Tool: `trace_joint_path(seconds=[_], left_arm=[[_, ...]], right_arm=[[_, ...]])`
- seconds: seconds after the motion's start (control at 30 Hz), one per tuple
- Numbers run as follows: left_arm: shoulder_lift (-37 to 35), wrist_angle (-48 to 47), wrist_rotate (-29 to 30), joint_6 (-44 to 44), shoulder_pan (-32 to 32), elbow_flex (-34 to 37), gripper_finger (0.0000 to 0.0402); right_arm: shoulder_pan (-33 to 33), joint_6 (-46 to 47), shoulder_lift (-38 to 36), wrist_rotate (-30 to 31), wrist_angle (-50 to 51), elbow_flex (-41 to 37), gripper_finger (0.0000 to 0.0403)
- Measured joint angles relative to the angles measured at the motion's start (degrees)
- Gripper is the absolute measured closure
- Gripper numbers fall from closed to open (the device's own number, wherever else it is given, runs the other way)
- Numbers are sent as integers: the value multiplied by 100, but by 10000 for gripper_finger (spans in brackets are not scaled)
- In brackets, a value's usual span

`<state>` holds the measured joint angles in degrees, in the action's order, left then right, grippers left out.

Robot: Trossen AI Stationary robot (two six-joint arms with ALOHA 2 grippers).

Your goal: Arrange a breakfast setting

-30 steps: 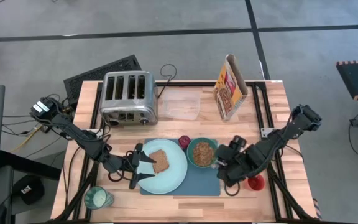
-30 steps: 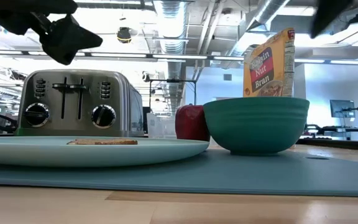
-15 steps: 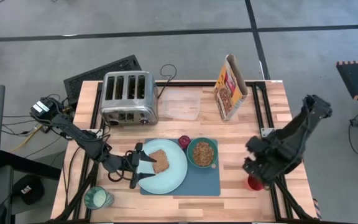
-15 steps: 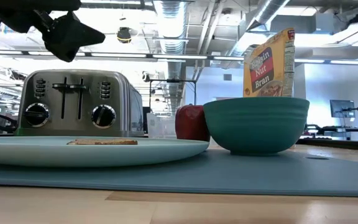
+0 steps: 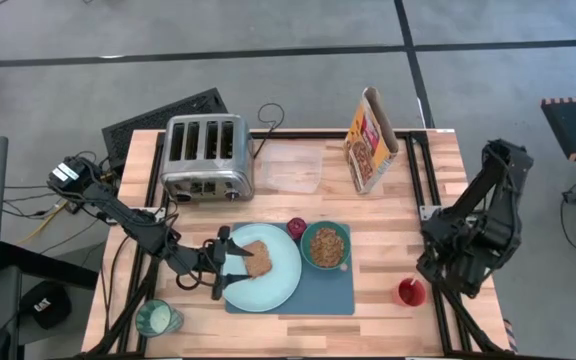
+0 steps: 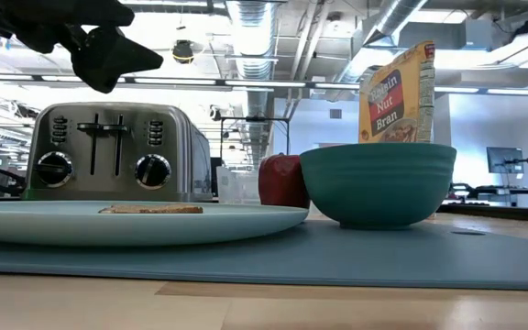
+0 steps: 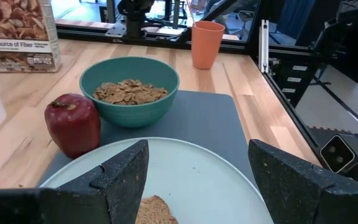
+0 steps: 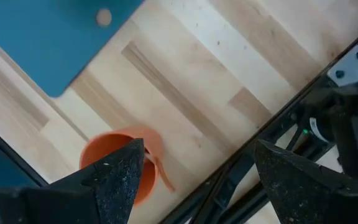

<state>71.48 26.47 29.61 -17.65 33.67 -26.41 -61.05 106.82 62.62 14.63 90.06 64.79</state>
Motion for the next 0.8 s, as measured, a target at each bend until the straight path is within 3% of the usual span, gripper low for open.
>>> trace_joint_path(seconds=[0.3,0.5,0.8], left_arm=[[0,-1,-3,-5,0,0,141],[0,-1,-7,-9,0,0,141],[0,-1,-9,-15,0,-2,141]], right_arm=[[-354,268,493,-105,-139,1,74],[-325,-76,888,-107,-476,2,77],[-147,-579,1300,-108,-771,2,122]])
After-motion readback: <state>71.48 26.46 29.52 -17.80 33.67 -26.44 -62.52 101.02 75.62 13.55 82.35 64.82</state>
